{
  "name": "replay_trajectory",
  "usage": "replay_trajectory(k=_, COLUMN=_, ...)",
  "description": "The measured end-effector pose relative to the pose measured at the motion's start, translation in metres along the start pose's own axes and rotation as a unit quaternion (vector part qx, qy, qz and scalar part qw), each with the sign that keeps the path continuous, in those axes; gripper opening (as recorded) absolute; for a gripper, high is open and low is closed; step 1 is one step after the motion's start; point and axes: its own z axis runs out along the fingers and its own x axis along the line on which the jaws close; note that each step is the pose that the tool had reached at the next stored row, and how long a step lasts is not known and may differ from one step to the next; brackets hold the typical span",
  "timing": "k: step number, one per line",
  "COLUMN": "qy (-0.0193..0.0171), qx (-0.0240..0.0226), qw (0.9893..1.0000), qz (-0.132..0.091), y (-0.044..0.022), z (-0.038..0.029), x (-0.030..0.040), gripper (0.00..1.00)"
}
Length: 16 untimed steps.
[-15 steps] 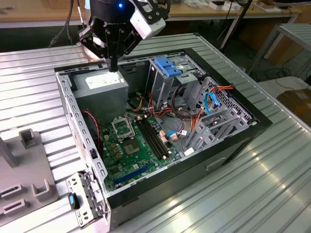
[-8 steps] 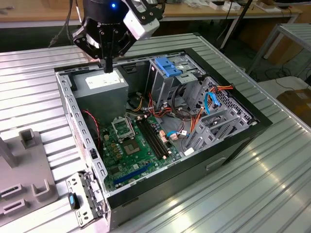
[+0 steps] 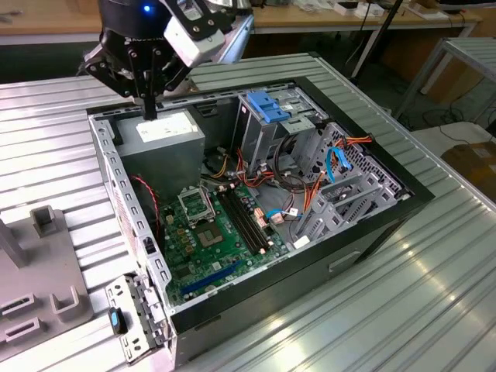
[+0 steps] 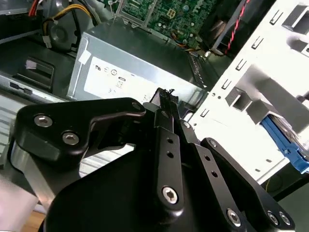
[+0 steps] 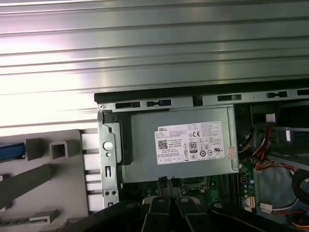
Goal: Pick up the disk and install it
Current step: 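Reach for the disk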
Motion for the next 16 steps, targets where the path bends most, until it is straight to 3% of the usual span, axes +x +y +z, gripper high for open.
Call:
replay_trajectory(k=5, qy=0.0003, qx=0.0000, qw=1.0000, qz=0.001, y=-0.0003, z=-0.0005, x=0.0195, gripper=0.11)
replay_trajectory(k=10, qy=0.0006, qx=0.0000, qw=1.0000, qz=0.001, y=-0.0004, z=-0.0008, x=0.0322, gripper=0.11)
replay_trajectory(k=14, qy=0.0010, qx=0.0001, qw=1.0000, qz=0.001, y=-0.0005, z=-0.0012, x=0.0503, gripper=0.11)
replay_trajectory(k=16, qy=0.0010, qx=0.0001, qw=1.0000, qz=0.001, y=-0.0005, z=-0.0013, x=0.0551, gripper=0.11)
